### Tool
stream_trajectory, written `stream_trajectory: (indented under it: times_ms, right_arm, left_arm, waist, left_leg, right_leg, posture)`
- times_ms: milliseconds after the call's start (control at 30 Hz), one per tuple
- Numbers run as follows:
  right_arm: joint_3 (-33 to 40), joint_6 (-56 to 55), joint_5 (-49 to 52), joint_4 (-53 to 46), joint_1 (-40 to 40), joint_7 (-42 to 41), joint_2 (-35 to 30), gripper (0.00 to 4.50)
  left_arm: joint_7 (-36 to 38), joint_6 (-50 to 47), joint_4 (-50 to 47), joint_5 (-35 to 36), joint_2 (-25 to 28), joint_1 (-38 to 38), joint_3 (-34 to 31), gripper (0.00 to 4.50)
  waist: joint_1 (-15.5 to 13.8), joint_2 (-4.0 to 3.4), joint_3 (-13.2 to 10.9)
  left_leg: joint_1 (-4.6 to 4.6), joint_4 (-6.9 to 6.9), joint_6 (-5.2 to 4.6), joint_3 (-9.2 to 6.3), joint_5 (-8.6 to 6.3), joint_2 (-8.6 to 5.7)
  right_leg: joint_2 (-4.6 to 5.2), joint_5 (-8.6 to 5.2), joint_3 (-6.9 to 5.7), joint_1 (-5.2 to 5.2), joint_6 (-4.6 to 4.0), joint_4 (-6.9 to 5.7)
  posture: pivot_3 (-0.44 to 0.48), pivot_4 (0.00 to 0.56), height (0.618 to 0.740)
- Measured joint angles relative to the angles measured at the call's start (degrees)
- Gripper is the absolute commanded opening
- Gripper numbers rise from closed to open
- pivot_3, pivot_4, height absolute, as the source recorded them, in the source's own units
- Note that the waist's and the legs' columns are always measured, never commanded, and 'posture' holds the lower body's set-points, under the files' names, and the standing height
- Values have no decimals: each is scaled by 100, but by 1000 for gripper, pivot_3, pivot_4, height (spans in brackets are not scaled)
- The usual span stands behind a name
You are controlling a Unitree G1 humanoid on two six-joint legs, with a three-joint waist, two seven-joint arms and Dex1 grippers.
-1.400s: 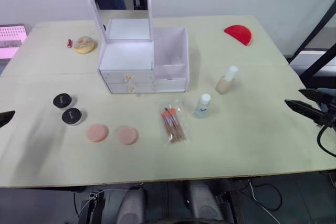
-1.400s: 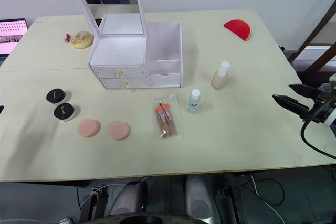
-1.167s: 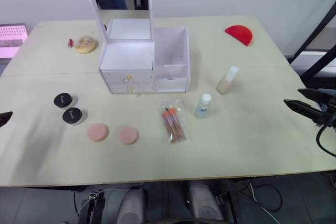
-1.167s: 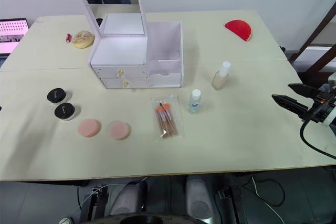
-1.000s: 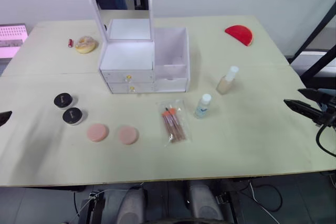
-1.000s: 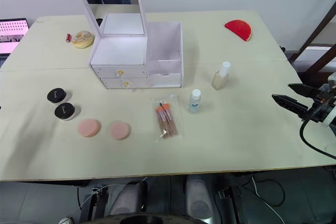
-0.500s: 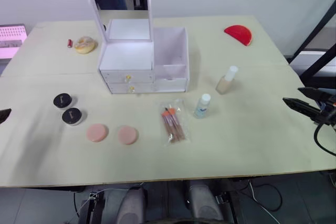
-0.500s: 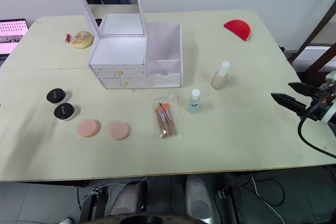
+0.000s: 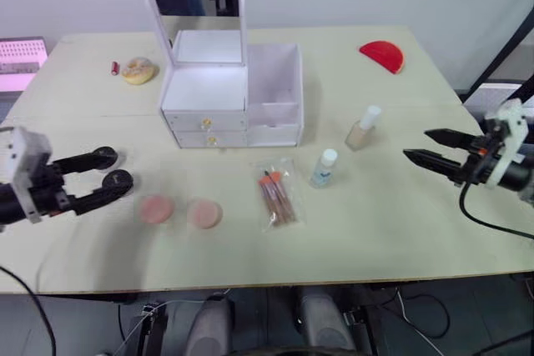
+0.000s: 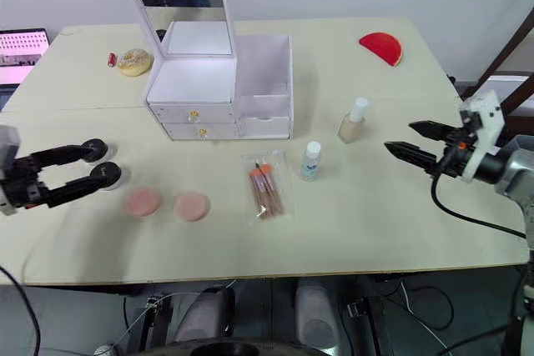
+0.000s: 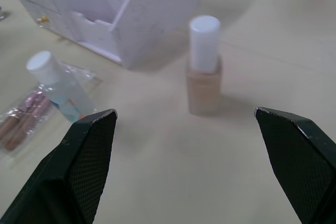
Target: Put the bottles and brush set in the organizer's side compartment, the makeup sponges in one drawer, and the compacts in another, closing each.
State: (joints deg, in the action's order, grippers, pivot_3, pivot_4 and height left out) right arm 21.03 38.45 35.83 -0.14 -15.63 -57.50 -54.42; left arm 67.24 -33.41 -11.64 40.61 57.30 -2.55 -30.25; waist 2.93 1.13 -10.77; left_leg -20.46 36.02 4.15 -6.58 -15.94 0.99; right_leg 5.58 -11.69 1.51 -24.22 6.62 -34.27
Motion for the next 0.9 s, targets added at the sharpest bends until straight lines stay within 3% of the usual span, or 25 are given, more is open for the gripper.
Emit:
stream_trajectory:
  times_ms: [333,533,900]
  right_arm:
    - [-979,525,-495,663,-1520,888,481,4500]
    - [-1382,454,-912,1222,-1927,1168,836,4500]
    - [-1419,36,-1359,1882,-2290,1300,1165,4500]
  left_arm:
    - [-697,-814,-1684,893,-252,282,427,4488]
    - [-1086,-1004,-1926,1120,-326,537,667,4488]
    - [-1368,-1115,-2064,1366,-326,691,700,4488]
  waist:
    - [-51,0,0]
    - [-50,0,0]
    - [-40,0,0]
  left_leg:
    - [-1,5,-1,-2,1,0]
    - [-8,5,-2,-2,1,-1]
    - [-4,7,-2,-2,1,-1]
  right_leg:
    - [-3,6,0,4,-11,2]
    - [-3,6,0,4,-10,11]
    - [-3,6,0,5,-10,6]
  posture:
    - [0,150,739]
    - [0,150,739]
    - [0,150,739]
